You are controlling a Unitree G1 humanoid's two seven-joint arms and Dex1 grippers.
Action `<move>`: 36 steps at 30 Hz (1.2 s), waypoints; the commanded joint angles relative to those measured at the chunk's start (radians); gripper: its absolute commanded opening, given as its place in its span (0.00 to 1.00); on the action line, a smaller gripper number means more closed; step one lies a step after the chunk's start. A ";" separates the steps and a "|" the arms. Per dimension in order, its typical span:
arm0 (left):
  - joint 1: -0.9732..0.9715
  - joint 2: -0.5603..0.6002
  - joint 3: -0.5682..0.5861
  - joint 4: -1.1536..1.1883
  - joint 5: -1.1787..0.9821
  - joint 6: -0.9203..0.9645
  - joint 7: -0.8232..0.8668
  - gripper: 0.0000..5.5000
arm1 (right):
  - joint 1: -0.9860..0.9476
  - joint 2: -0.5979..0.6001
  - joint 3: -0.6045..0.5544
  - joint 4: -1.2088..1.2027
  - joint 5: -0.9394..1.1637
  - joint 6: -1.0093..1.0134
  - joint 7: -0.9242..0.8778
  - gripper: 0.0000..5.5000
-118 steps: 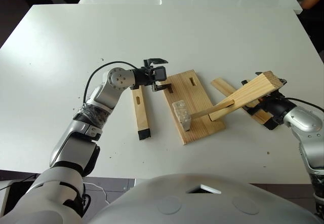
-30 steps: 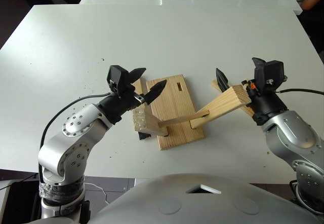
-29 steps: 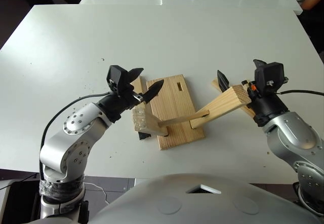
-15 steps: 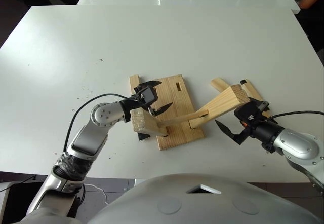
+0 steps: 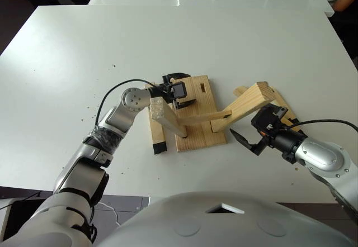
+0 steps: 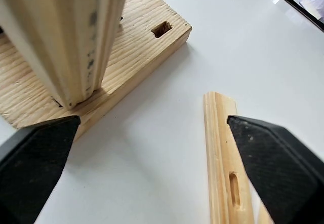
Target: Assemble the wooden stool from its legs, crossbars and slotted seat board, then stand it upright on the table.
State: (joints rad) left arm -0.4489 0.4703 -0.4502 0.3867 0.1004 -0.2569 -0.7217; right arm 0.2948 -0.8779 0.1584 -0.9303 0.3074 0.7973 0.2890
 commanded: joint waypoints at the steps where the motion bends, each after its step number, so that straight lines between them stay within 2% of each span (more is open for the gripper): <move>1: -0.064 -0.061 -0.066 0.321 0.135 -0.043 0.039 0.79 | -0.030 0.016 0.012 0.016 -0.036 0.017 0.014 0.97; 4: -0.139 -0.098 -0.023 0.440 0.112 -0.095 0.102 0.79 | -0.047 0.035 0.005 0.023 -0.041 0.028 0.009 0.97; 8: -0.164 -0.078 0.168 0.368 -0.045 -0.066 0.158 0.79 | -0.076 0.107 -0.067 0.040 -0.038 0.066 -0.030 0.97; 10: -0.102 -0.054 0.295 0.196 -0.139 0.053 0.203 0.79 | -0.098 0.183 -0.138 0.059 -0.025 0.090 -0.074 0.97; 12: 0.024 -0.041 0.432 -0.068 -0.233 0.255 0.284 0.79 | -0.135 0.275 -0.227 0.082 -0.008 0.115 -0.130 0.97; 14: 0.143 -0.041 0.521 -0.304 -0.301 0.428 0.344 0.79 | -0.165 0.355 -0.305 0.098 0.001 0.134 -0.180 0.97; 18: 0.284 -0.079 0.634 -0.595 -0.357 0.668 0.478 0.79 | -0.215 0.445 -0.451 0.124 0.008 0.138 -0.254 0.97; 23: 0.485 -0.100 0.718 -0.932 -0.414 0.872 0.542 0.79 | -0.260 0.453 -0.633 0.140 -0.016 0.128 -0.310 0.97; 27: 0.576 -0.113 0.786 -1.111 -0.485 0.995 0.568 0.79 | -0.313 0.477 -0.716 0.103 0.012 0.129 -0.340 0.97; 29: 0.567 -0.134 0.765 -1.146 -0.499 1.049 0.596 0.79 | -0.336 0.508 -0.687 0.077 0.029 0.147 -0.351 0.97; 30: 0.560 -0.157 0.719 -1.158 -0.497 1.076 0.615 0.79 | -0.351 0.542 -0.620 0.071 0.034 0.164 -0.361 0.97; 35: 0.530 -0.262 0.446 -1.221 -0.478 1.183 0.685 0.79 | -0.429 0.722 -0.165 -0.011 0.077 0.296 -0.412 0.97; 36: 0.515 -0.272 0.391 -1.232 -0.473 1.195 0.689 0.79 | -0.438 0.750 -0.108 -0.025 0.080 0.316 -0.422 0.97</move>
State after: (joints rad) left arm 0.1051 0.2348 0.0886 -0.7992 -0.3747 0.8799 -0.0654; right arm -0.0915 -0.2014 -0.1424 -0.8876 0.3562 1.0360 -0.1023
